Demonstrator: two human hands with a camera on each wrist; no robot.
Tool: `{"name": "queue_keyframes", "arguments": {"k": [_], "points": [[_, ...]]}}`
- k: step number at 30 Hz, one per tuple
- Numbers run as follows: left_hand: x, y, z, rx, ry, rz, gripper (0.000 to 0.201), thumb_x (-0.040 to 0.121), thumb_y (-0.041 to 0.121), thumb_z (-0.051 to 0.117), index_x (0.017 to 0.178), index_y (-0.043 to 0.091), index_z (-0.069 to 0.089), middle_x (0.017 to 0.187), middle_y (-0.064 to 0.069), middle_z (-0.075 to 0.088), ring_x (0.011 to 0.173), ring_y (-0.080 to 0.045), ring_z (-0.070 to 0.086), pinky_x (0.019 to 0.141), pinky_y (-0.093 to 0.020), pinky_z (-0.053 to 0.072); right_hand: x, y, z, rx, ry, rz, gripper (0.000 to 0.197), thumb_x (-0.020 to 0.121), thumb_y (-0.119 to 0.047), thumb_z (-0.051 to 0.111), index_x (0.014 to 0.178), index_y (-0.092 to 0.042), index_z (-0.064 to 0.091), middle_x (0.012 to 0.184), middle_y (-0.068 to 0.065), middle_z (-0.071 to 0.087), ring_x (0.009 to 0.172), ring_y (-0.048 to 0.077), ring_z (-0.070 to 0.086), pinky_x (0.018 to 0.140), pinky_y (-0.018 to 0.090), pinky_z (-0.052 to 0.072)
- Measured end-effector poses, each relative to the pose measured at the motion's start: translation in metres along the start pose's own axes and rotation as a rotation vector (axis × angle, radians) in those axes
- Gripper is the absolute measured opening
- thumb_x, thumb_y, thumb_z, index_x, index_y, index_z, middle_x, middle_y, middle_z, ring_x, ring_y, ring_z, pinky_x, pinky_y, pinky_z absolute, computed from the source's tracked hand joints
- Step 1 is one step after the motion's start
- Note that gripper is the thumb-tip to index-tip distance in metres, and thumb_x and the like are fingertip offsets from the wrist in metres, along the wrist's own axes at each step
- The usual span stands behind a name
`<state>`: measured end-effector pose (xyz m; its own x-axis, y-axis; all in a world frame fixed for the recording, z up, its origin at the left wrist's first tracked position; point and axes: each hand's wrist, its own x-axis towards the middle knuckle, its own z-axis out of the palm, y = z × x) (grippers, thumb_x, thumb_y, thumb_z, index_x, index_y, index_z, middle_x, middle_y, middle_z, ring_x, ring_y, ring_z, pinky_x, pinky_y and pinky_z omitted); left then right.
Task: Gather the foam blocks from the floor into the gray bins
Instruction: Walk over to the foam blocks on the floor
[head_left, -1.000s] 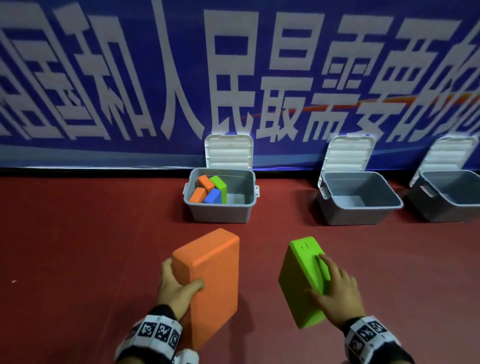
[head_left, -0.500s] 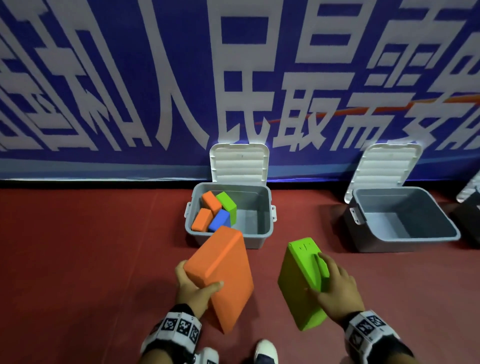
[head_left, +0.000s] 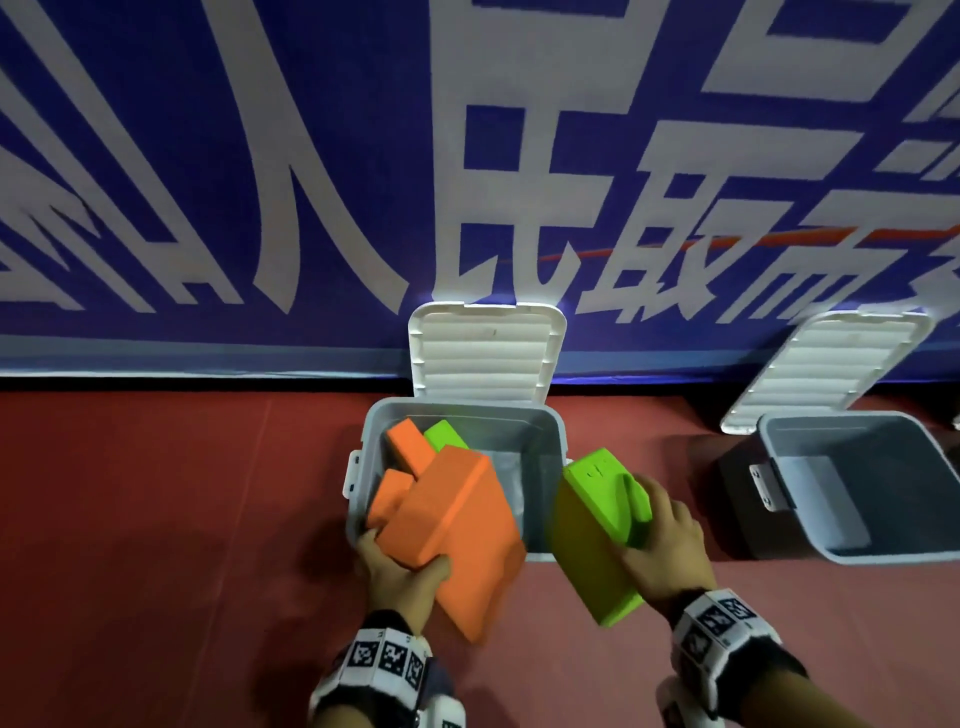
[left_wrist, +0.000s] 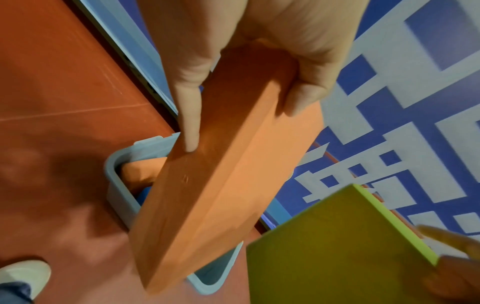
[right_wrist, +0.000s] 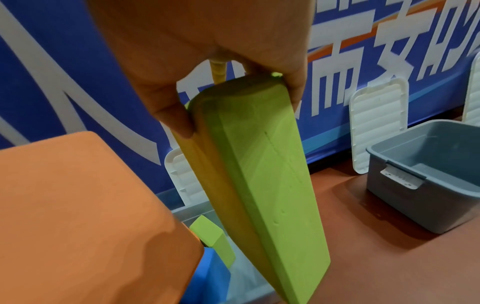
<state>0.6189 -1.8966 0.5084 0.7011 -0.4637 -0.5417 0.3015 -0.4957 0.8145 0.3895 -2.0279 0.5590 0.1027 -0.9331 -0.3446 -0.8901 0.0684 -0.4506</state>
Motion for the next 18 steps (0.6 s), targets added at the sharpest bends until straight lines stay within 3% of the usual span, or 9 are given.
{"name": "queue_keyframes", "arguments": {"k": [3,7,10,13,17,18], "points": [[0.044,0.002,0.022,0.066,-0.018,0.018,0.085,0.045,0.012,0.077,0.119,0.011,0.035,0.111,-0.013,0.047,0.092,-0.026,0.051,0.081,-0.034,0.041,0.047,-0.027,0.024,0.017,-0.004,0.034,0.087,0.066,-0.021,0.075,0.142,-0.029,0.035,0.121,0.018,0.048,0.113,0.041,0.046,0.098,0.041,0.038],[0.106,-0.017,0.059,0.159,0.002,0.033,0.085,0.045,0.003,0.087,0.112,0.017,0.037,0.110,-0.007,0.043,0.100,-0.026,0.049,0.092,-0.037,0.040,0.117,-0.045,0.065,0.033,-0.081,0.069,0.096,0.061,-0.014,0.078,0.145,-0.027,0.031,0.121,0.021,0.046,0.111,0.041,0.049,0.098,0.041,0.041],[0.140,-0.038,0.092,0.160,0.031,0.003,0.082,0.047,0.001,0.087,0.108,0.017,0.036,0.109,-0.007,0.041,0.098,-0.025,0.047,0.086,-0.033,0.039,0.167,-0.045,0.099,0.009,-0.094,0.074,0.096,0.062,-0.013,0.079,0.145,-0.025,0.032,0.122,0.023,0.046,0.110,0.039,0.050,0.095,0.037,0.041],[0.173,-0.065,0.123,0.144,0.051,-0.050,0.083,0.049,0.002,0.088,0.115,0.007,0.038,0.108,-0.008,0.039,0.095,-0.021,0.044,0.080,-0.027,0.034,0.216,-0.036,0.139,0.017,-0.123,0.083,0.092,0.065,-0.013,0.080,0.144,-0.025,0.033,0.123,0.020,0.043,0.106,0.037,0.052,0.094,0.032,0.040],[0.211,-0.111,0.159,0.145,0.054,-0.083,0.091,0.041,0.017,0.088,0.114,0.006,0.035,0.111,-0.016,0.046,0.095,-0.030,0.052,0.074,-0.030,0.039,0.267,-0.012,0.191,0.000,-0.161,0.111,0.090,0.071,-0.019,0.076,0.145,-0.029,0.026,0.122,0.019,0.040,0.105,0.037,0.052,0.093,0.032,0.041],[0.217,-0.122,0.167,0.161,0.064,-0.106,0.087,0.040,0.013,0.088,0.111,0.008,0.037,0.111,-0.016,0.047,0.093,-0.029,0.052,0.074,-0.031,0.040,0.277,-0.004,0.204,-0.002,-0.172,0.130,0.091,0.073,-0.022,0.075,0.146,-0.031,0.022,0.122,0.019,0.039,0.105,0.037,0.053,0.093,0.032,0.041]]}}
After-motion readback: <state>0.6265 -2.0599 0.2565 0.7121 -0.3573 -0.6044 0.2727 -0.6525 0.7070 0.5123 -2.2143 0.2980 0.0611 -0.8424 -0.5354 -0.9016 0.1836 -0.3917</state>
